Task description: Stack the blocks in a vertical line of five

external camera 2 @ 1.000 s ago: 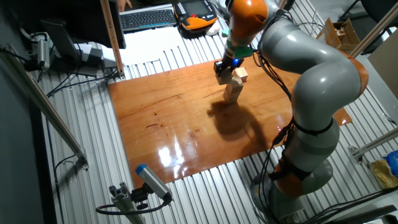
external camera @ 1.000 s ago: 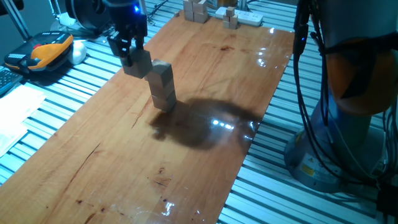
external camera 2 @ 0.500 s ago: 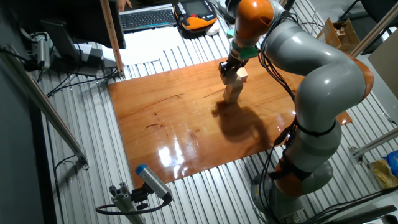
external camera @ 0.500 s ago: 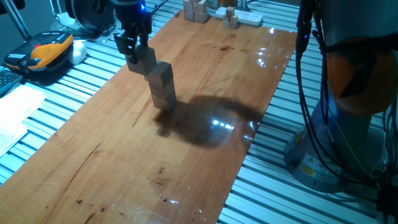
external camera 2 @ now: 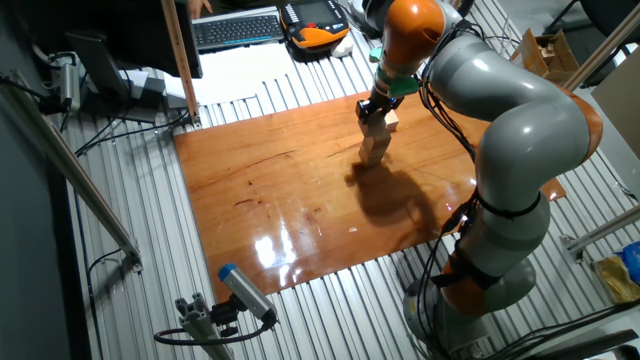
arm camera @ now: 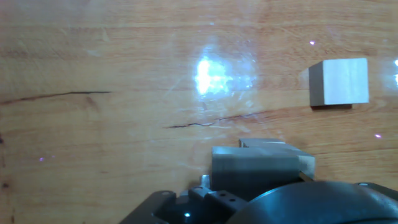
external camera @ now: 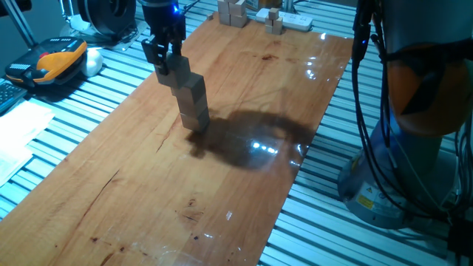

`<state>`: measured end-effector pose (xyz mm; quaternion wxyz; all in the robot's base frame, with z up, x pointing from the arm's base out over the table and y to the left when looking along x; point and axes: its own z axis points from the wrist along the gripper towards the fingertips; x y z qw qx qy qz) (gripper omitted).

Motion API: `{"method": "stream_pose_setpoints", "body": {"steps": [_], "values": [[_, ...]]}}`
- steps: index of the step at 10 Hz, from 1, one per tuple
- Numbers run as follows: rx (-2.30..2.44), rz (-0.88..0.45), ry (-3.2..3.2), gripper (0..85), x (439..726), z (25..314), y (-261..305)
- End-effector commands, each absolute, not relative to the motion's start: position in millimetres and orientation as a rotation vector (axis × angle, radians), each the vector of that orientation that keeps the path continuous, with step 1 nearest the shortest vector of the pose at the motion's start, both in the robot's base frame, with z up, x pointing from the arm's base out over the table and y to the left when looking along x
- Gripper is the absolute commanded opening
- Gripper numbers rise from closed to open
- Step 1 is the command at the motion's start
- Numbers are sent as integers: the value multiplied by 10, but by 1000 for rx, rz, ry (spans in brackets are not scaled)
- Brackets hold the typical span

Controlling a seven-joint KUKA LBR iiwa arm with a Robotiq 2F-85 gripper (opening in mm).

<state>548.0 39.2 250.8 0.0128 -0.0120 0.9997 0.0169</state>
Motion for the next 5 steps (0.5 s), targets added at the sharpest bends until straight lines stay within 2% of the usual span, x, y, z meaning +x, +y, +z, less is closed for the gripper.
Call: {"method": "stream_pose_setpoints", "body": {"steps": [1, 5], "values": [[-35, 43, 3116, 0, 5476, 2509, 376], [-42, 32, 3118, 0, 5449, 2517, 252]]}}
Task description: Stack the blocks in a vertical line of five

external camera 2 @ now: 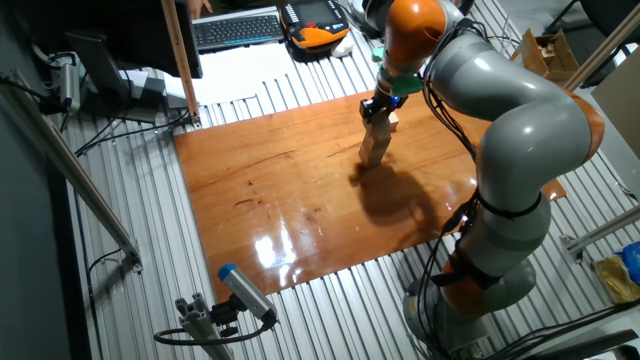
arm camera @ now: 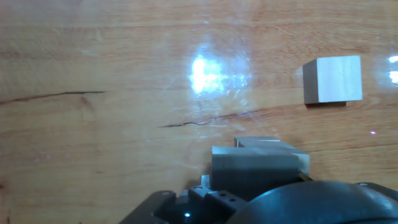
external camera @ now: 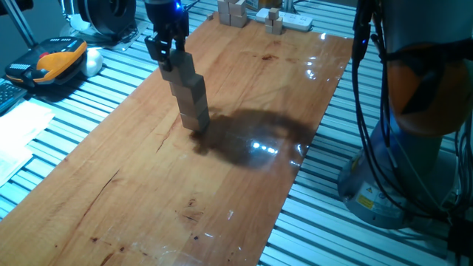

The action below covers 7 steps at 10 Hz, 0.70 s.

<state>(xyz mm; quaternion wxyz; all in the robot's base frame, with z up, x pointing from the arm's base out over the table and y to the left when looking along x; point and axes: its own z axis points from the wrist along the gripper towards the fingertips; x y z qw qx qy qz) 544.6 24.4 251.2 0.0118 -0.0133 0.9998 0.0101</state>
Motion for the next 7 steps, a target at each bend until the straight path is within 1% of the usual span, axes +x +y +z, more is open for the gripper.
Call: {"method": "stream_pose_setpoints", "body": {"steps": [1, 4, 7], "values": [[-42, 32, 3118, 0, 5440, 2500, 230], [-16, 58, 3125, 0, 5411, 2426, 133], [-8, 29, 3133, 0, 5409, 2405, 93]]}}
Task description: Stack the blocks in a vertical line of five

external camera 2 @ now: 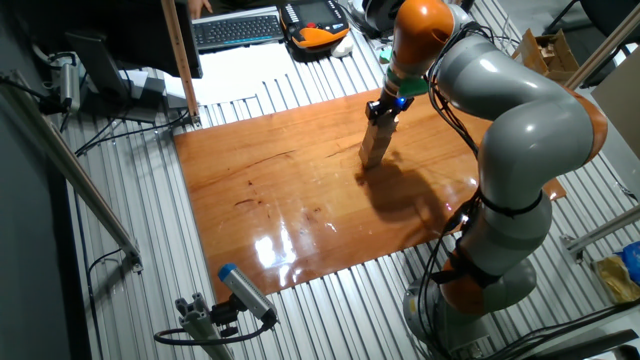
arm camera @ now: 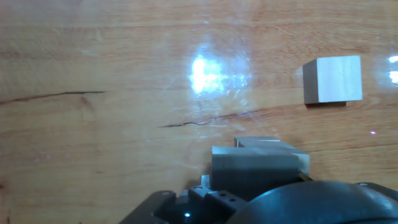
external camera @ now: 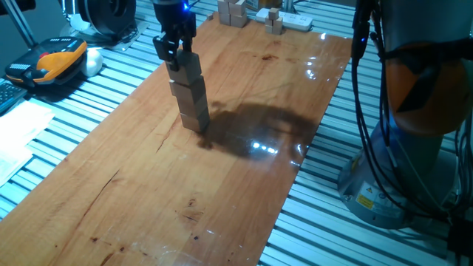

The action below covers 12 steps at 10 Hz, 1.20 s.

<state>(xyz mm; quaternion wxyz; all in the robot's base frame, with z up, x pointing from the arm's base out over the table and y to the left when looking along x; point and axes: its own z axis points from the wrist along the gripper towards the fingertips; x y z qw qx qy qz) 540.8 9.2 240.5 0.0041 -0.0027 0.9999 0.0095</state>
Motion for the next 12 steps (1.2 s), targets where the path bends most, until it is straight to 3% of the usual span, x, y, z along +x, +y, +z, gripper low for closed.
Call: {"method": "stream_pose_setpoints", "body": {"steps": [1, 12], "values": [[-8, 24, 3133, 0, 5406, 2402, 87], [-32, 10, 3129, 0, 5427, 2309, 22]]}}
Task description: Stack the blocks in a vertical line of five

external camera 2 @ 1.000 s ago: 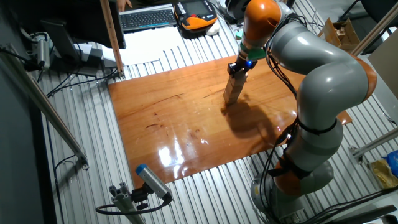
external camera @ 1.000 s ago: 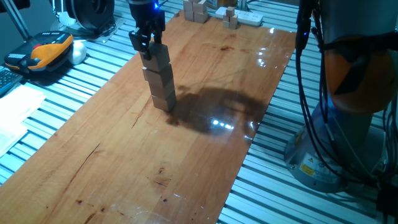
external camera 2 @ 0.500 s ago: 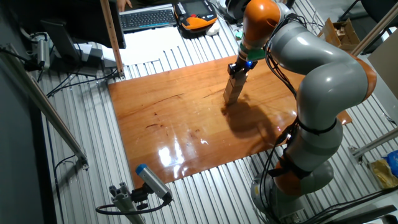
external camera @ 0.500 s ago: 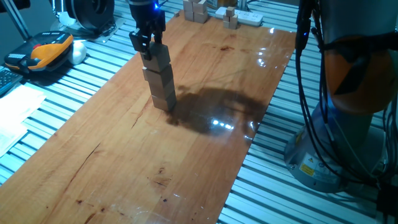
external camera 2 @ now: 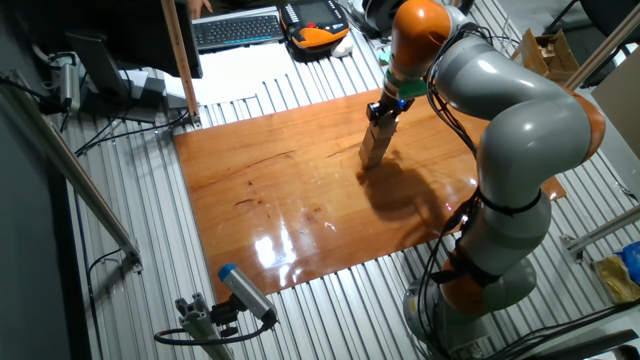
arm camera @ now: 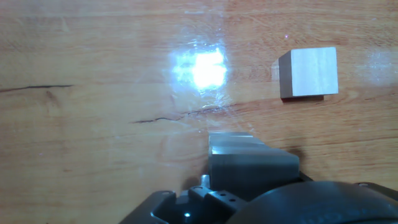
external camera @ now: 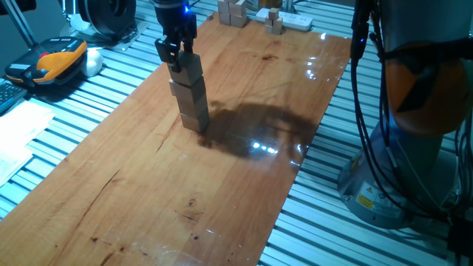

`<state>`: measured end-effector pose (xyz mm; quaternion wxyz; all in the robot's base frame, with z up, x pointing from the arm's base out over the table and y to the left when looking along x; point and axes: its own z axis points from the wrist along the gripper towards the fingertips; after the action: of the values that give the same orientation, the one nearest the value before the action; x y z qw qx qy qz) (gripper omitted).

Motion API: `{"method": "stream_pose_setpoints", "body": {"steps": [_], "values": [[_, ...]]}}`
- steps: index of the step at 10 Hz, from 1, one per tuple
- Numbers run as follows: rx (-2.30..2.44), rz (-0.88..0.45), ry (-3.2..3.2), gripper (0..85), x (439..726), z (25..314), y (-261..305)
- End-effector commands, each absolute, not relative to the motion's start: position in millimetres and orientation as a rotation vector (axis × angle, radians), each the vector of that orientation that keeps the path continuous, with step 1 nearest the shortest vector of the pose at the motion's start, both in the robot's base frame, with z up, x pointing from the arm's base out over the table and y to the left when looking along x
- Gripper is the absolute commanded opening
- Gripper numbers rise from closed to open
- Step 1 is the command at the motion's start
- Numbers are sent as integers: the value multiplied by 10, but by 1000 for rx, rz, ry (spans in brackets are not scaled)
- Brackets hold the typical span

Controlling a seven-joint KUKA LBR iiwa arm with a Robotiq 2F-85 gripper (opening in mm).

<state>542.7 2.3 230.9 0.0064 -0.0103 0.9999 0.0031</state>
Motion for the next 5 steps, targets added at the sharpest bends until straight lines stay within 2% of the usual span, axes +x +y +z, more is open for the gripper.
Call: {"method": "stream_pose_setpoints", "body": {"steps": [1, 5], "values": [[-32, 10, 3129, 0, 5426, 2309, 21], [18, 10, 3126, 0, 5414, 2313, 19]]}}
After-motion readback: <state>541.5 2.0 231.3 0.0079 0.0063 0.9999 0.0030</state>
